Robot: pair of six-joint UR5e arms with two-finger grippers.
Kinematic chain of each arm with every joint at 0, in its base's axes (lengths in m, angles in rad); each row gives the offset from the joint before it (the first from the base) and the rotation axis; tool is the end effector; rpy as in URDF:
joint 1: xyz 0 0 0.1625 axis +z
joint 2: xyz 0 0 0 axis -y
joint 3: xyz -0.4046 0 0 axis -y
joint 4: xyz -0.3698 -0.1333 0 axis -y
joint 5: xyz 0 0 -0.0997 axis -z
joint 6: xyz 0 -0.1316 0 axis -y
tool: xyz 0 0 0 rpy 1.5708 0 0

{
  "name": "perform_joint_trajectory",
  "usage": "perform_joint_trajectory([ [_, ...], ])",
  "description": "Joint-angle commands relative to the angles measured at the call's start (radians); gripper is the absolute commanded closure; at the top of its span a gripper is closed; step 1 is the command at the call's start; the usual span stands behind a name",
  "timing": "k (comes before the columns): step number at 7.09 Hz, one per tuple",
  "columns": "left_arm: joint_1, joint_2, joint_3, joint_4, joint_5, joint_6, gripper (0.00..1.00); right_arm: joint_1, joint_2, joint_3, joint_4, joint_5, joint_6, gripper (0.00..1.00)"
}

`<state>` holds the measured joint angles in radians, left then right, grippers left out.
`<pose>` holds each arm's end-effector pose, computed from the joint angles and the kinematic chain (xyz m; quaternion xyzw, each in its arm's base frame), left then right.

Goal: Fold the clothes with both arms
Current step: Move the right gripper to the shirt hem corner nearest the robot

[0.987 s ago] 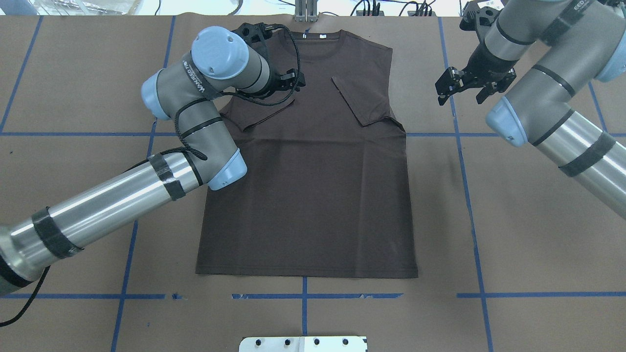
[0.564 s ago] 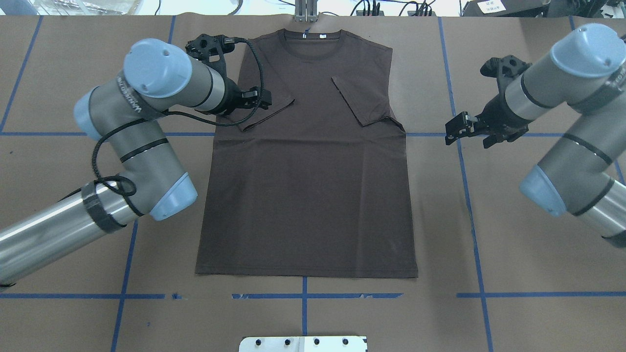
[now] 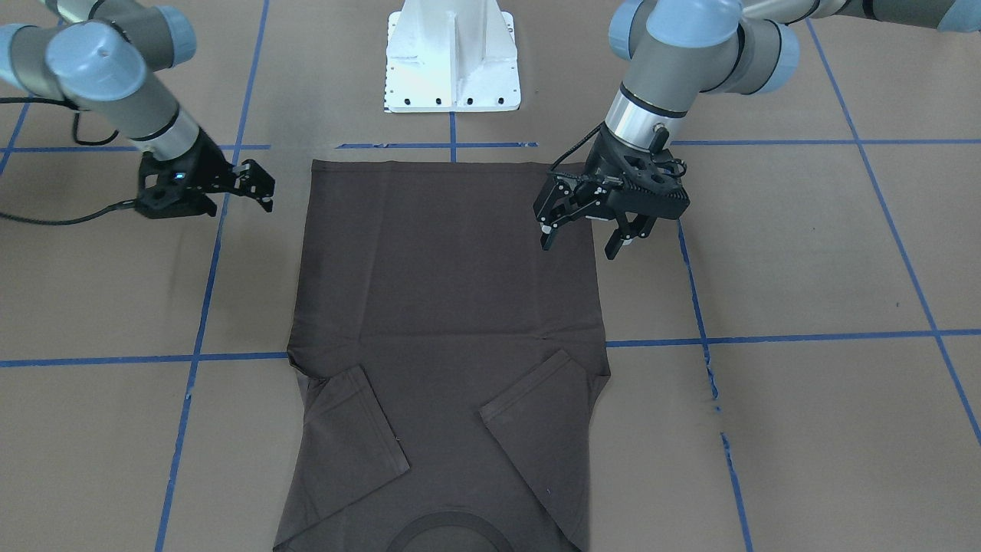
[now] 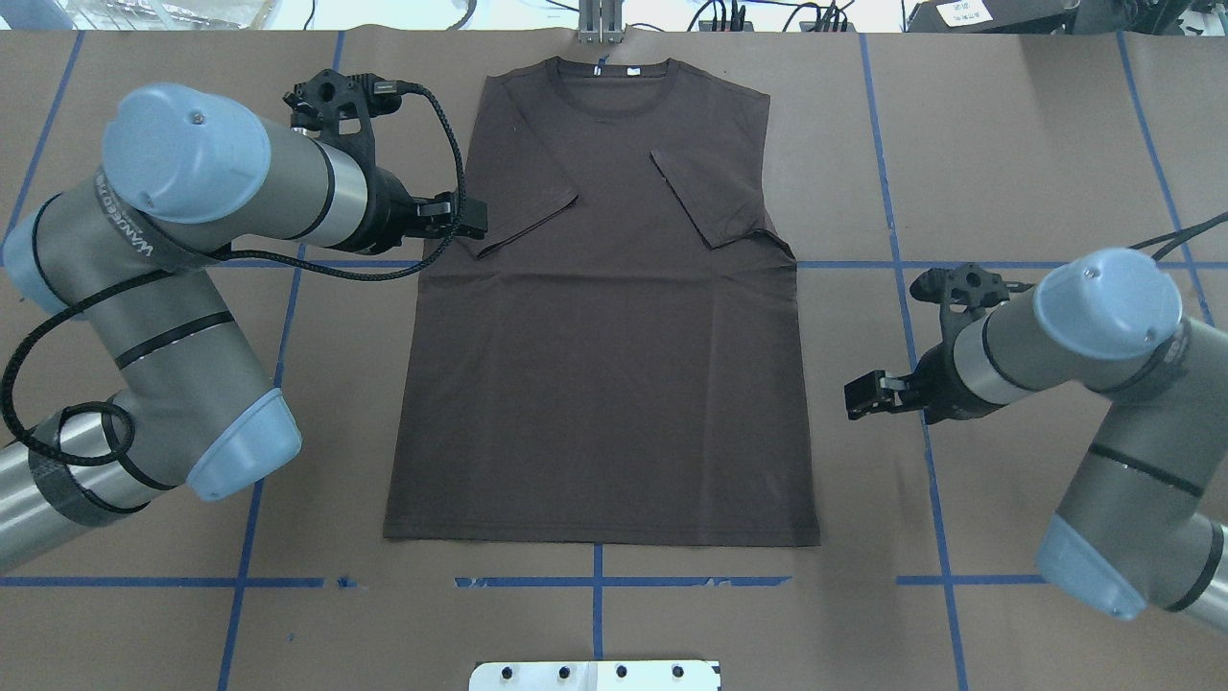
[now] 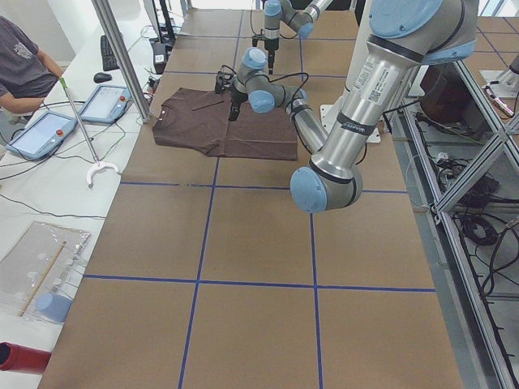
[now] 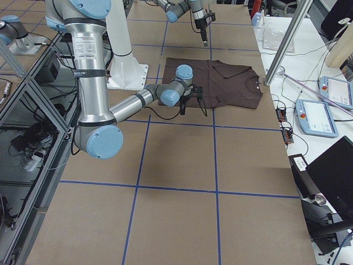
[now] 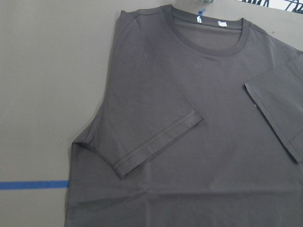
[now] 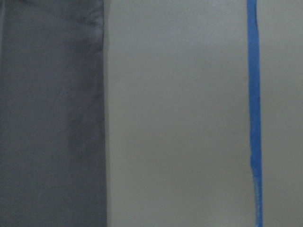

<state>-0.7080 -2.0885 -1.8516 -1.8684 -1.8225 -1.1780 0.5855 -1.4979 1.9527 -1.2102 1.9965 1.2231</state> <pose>0.4035 -0.4777 0.2188 0.1790 0.4966 -0.0683 0.8466 -0.3875 -0.3517 0.4132 0.0011 -0.4334 0.0233 0.9009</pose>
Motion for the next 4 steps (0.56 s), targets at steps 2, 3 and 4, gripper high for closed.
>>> perform_joint_trajectory([
  [2, 0.001, 0.002, -0.024, 0.008, 0.002, 0.001, 0.0, -0.22, 0.002, 0.034, -0.005, -0.188, 0.13, 0.0],
  [3, 0.001, 0.002, -0.026, 0.009, 0.002, 0.001, 0.0, -0.269, 0.002, 0.034, -0.005, -0.223, 0.148, 0.0],
  [4, 0.001, 0.004, -0.026, 0.009, 0.003, 0.001, 0.0, -0.291, 0.016, 0.028, -0.008, -0.235, 0.148, 0.0],
])
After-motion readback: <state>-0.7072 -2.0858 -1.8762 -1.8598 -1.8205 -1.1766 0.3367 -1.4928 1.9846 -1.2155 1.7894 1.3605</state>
